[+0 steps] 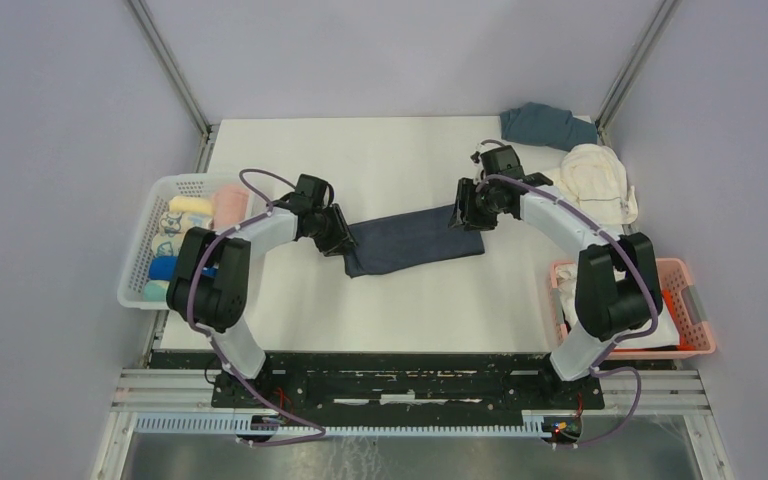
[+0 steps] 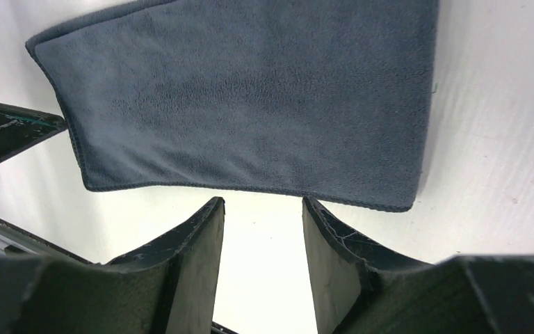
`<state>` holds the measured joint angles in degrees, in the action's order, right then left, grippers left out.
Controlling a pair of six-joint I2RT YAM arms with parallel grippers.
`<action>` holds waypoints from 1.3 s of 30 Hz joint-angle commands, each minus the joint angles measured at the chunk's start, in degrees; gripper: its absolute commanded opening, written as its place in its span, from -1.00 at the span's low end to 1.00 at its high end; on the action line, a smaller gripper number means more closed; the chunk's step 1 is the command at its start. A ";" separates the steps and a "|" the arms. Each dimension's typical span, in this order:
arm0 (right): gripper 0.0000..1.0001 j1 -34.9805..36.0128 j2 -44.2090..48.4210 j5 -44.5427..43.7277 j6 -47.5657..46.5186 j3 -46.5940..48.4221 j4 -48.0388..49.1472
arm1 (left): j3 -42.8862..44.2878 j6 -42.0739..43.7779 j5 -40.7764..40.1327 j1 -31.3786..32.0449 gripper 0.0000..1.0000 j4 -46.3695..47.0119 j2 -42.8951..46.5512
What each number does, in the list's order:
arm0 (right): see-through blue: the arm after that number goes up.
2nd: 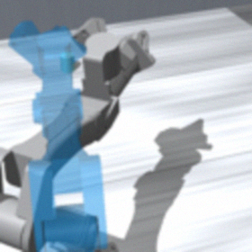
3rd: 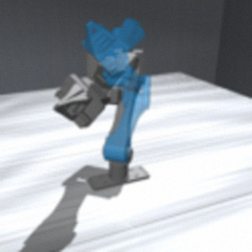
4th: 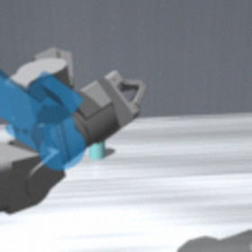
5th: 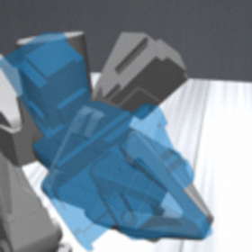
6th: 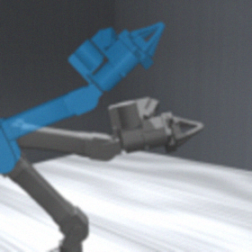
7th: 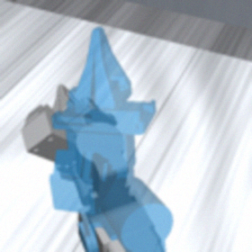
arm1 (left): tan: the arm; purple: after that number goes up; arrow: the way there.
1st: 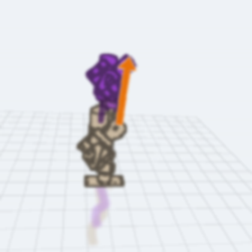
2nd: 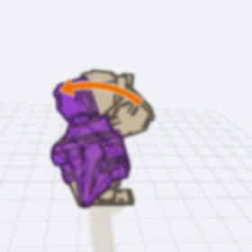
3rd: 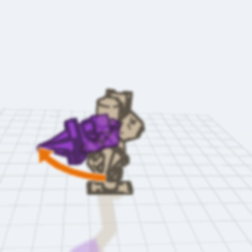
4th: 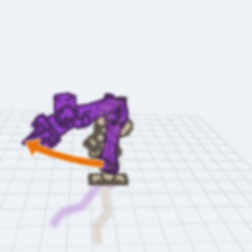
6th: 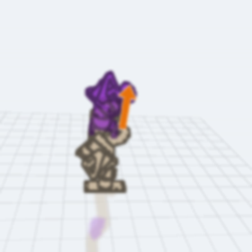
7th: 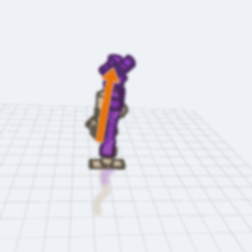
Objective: Roll the towels
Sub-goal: Fold the towel at the center of the board.
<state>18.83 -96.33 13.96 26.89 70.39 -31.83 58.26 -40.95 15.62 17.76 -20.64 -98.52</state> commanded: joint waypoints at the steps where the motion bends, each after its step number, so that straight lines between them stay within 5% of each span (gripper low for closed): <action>1: 0.07 -1.47 2.88 0.65 -1.25 -0.50 2.35 | 2.62 -1.94 1.24 0.24 -0.19 2.18 -1.79; 11: 0.07 -2.99 3.30 1.23 -1.33 -1.43 2.74 | 3.32 -1.85 1.08 0.84 -0.36 2.87 -4.55; 19: 0.15 -4.18 4.51 -0.61 -2.23 -3.20 2.95 | 5.07 -1.14 -0.68 1.31 -0.68 1.02 -2.21; 39: 0.21 -5.37 5.47 -0.57 -2.98 -4.87 2.94 | 8.31 0.96 -2.27 2.82 -0.53 -2.82 -4.43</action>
<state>13.74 -93.43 13.45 24.58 66.00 -30.52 64.14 -41.08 14.72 20.03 -23.35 -102.83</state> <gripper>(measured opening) 0.605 0.244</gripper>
